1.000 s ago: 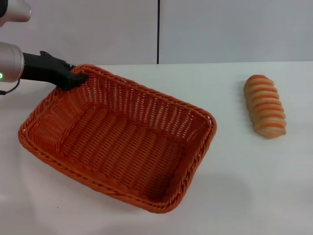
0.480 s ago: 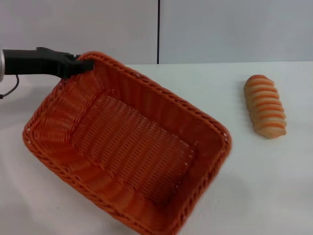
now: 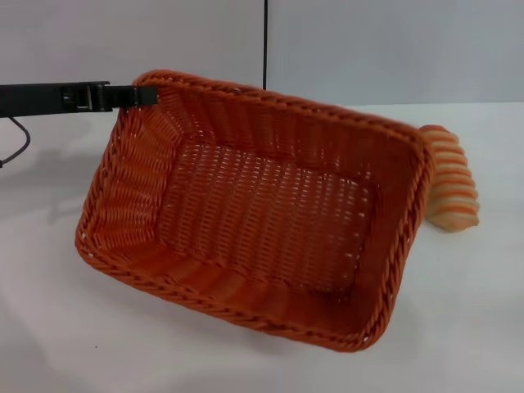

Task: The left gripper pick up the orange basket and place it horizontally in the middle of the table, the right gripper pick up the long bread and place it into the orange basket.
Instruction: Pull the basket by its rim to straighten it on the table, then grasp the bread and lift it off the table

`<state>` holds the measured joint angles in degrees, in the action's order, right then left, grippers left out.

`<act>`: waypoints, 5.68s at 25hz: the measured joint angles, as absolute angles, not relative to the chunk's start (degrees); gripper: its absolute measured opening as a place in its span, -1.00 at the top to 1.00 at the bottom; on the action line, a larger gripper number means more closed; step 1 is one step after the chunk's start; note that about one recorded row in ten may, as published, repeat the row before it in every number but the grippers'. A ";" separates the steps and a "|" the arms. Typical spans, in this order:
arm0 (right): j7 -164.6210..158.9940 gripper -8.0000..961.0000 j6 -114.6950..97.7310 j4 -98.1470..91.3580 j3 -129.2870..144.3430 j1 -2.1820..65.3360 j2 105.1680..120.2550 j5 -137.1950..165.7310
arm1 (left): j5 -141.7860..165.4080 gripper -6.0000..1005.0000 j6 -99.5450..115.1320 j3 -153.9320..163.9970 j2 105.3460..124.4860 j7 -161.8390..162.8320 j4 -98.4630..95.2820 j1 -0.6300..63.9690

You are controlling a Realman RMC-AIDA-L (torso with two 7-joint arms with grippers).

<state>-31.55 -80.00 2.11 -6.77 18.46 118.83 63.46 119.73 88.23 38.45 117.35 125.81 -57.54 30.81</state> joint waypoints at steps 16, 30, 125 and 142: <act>-31.55 -0.70 -76.85 1.85 -6.77 18.86 118.80 63.46 | 118.75 0.60 81.65 38.42 117.97 127.42 -49.91 25.00; -31.55 -0.70 -75.21 1.65 -6.77 19.90 118.65 63.55 | 117.29 0.60 82.44 38.77 117.61 129.01 -49.37 23.45; -130.20 -0.70 -81.89 -43.86 47.11 47.68 113.73 157.70 | 86.84 -0.61 87.88 32.96 117.85 79.66 -27.77 22.78; -129.47 -0.26 -82.41 -44.29 47.11 47.36 113.72 157.62 | 86.83 -0.61 88.04 32.96 117.85 79.62 -27.59 22.39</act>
<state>-129.47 -82.41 -44.29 47.11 47.36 113.72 157.62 86.83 88.04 32.96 117.85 79.62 -27.59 22.39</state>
